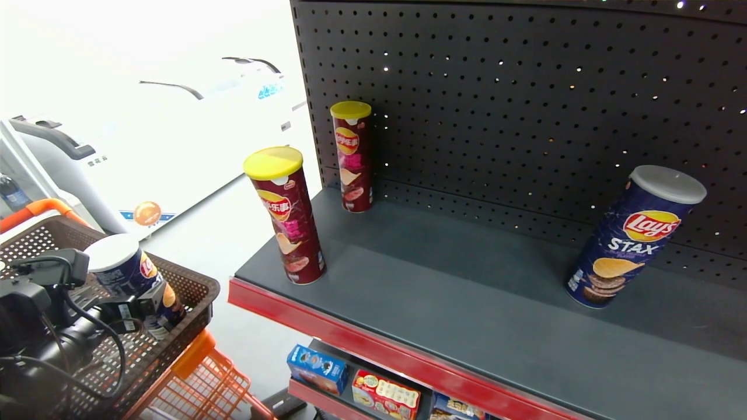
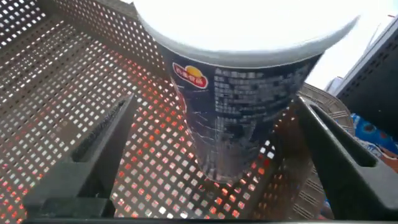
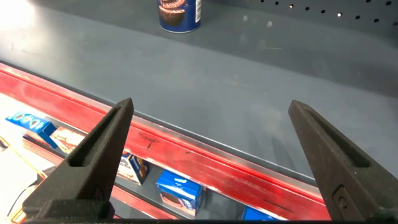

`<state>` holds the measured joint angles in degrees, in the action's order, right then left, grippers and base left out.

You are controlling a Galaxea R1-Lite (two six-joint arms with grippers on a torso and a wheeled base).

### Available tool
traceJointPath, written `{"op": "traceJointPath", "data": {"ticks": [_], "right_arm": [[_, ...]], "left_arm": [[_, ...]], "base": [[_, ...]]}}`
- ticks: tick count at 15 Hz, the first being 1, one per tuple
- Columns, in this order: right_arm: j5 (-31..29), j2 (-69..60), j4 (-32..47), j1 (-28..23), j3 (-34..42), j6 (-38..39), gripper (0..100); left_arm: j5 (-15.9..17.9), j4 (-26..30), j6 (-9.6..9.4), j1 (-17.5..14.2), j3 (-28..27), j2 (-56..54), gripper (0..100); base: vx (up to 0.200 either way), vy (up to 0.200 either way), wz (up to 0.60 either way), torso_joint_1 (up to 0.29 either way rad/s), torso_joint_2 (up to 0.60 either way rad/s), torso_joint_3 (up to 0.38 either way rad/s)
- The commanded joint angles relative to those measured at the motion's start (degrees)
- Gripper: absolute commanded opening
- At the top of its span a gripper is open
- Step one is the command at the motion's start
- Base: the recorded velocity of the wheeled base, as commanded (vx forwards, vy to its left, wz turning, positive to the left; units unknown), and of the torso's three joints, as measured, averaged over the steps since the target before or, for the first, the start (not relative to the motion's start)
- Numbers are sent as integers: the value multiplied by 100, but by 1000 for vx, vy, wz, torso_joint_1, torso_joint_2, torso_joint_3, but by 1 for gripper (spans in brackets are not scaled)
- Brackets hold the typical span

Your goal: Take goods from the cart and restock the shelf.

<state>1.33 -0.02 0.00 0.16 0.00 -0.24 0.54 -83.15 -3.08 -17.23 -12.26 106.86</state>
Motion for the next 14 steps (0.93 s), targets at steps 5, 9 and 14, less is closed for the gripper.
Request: {"op": "traceJointPath", "data": {"ticks": [5, 9, 14], "right_arm": [[-1, 2, 0, 2, 0, -2, 100], [-1, 2, 0, 2, 0, -2, 100], [-1, 2, 0, 2, -9, -2, 100]], "left_arm": [[-1, -105, 97, -35, -461, 722, 100], [-1, -228, 106, -18, -584, 898, 100], [8, -210, 106, 17, -892, 994, 0]], "base": [[0, 0, 0, 0, 0, 0], [0, 0, 0, 0, 0, 0], [0, 0, 0, 0, 0, 0]]}}
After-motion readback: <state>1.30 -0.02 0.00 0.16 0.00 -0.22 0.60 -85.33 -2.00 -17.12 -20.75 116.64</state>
